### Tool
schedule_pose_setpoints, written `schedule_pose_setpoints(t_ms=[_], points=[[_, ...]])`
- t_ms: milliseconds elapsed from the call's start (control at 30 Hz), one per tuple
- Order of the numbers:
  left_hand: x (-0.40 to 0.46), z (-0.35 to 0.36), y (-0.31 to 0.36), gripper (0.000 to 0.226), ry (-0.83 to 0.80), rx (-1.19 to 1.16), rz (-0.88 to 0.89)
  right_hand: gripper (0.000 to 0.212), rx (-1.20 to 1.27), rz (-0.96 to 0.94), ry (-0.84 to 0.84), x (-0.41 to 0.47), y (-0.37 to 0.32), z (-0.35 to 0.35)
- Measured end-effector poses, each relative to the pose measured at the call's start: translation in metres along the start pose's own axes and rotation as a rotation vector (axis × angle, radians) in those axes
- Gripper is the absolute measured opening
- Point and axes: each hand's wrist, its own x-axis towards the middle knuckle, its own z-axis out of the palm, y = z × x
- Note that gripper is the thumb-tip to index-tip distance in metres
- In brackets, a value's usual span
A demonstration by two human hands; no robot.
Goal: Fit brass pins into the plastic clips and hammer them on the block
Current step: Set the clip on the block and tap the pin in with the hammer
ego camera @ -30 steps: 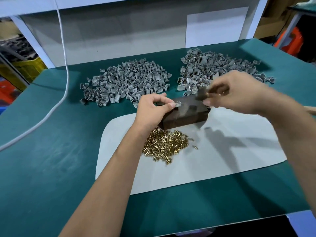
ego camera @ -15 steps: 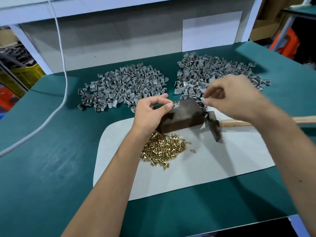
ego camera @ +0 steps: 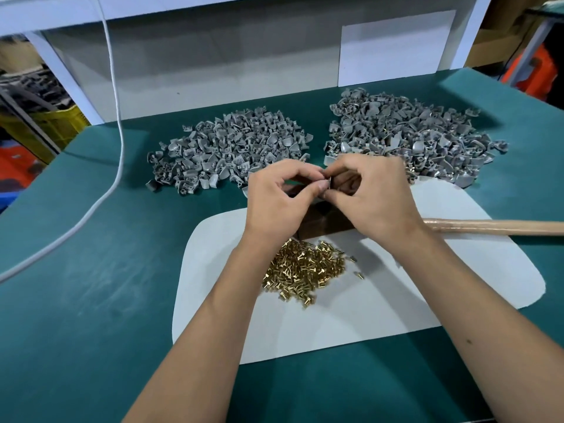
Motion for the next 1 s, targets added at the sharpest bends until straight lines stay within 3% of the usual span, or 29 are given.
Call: schedule_pose_setpoints(t_ms=[267, 600, 833, 1000], points=[[-0.003, 0.004, -0.001, 0.003, 0.046, 0.242, 0.155, 0.02, 0.063, 0.085, 0.027, -0.007, 0.002, 0.008], [-0.004, 0.014, 0.004, 0.002, 0.098, 0.296, 0.167, 0.016, 0.112, 0.118, 0.136, -0.012, -0.003, 0.016], [-0.002, 0.014, 0.005, 0.003, 0.086, 0.25, 0.116, 0.017, 0.135, 0.139, 0.11, -0.01, -0.003, 0.013], [0.001, 0.004, 0.005, 0.019, -0.012, -0.045, -0.02, 0.026, 0.2, 0.182, -0.006, -0.004, -0.001, -0.003]])
